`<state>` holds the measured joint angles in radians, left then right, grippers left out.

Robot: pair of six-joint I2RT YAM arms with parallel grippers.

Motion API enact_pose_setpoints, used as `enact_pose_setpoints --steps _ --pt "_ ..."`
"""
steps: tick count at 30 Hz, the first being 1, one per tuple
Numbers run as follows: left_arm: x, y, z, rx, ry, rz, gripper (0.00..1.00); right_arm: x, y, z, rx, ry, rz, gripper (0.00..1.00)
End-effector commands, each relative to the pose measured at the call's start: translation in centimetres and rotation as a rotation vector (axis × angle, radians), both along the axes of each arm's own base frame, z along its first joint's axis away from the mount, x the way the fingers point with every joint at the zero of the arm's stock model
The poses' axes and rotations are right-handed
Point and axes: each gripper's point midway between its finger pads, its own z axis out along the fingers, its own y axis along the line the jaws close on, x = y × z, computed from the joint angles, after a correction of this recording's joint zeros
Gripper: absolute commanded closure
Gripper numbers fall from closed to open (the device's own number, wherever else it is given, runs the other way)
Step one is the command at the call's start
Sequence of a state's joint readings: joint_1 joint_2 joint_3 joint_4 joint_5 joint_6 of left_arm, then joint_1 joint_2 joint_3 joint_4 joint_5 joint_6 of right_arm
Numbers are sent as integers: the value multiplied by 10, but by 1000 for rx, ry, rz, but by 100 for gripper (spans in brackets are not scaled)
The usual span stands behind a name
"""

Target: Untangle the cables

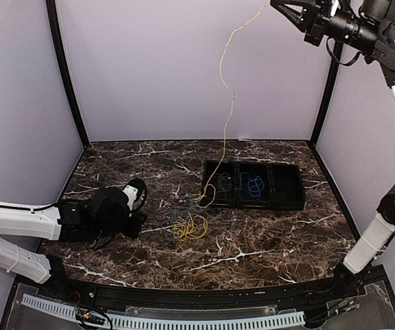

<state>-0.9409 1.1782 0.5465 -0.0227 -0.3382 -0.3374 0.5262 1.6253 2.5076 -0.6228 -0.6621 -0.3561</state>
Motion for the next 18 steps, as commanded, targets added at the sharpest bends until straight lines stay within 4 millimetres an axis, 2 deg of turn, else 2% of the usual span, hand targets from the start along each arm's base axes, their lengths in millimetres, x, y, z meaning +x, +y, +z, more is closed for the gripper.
enact_pose_setpoints --steps 1,3,4,5,7,10,11,12,13,14,18 --pt "-4 13 9 -59 -6 66 80 -8 -9 9 27 -21 -3 100" --pt "-7 -7 33 -152 -53 -32 69 -13 -6 4 16 -7 36 100" --pt "-4 -20 52 -232 -106 -68 61 -14 -4 1 11 3 55 100" --pt "-10 -28 62 -276 -133 -129 54 -15 -2 -1 9 13 71 100" --pt "-8 -48 102 -414 -249 -199 45 -16 1 -4 3 21 95 100" --pt "-6 -76 126 -429 -298 -307 41 -13 2 -7 -4 31 97 100" --pt "-2 -86 112 -371 -283 -339 40 -12 3 -9 -7 34 97 100" --pt "2 -97 123 -374 -296 -366 40 -11 4 -10 -10 35 97 100" --pt "6 -106 104 -307 -271 -392 40 -11 4 -11 -12 37 97 100" --pt "13 -116 97 -275 -260 -401 40 -10 5 -12 -15 41 98 100" --pt "30 -131 72 -110 -266 -445 40 -9 6 -16 -19 51 106 100"
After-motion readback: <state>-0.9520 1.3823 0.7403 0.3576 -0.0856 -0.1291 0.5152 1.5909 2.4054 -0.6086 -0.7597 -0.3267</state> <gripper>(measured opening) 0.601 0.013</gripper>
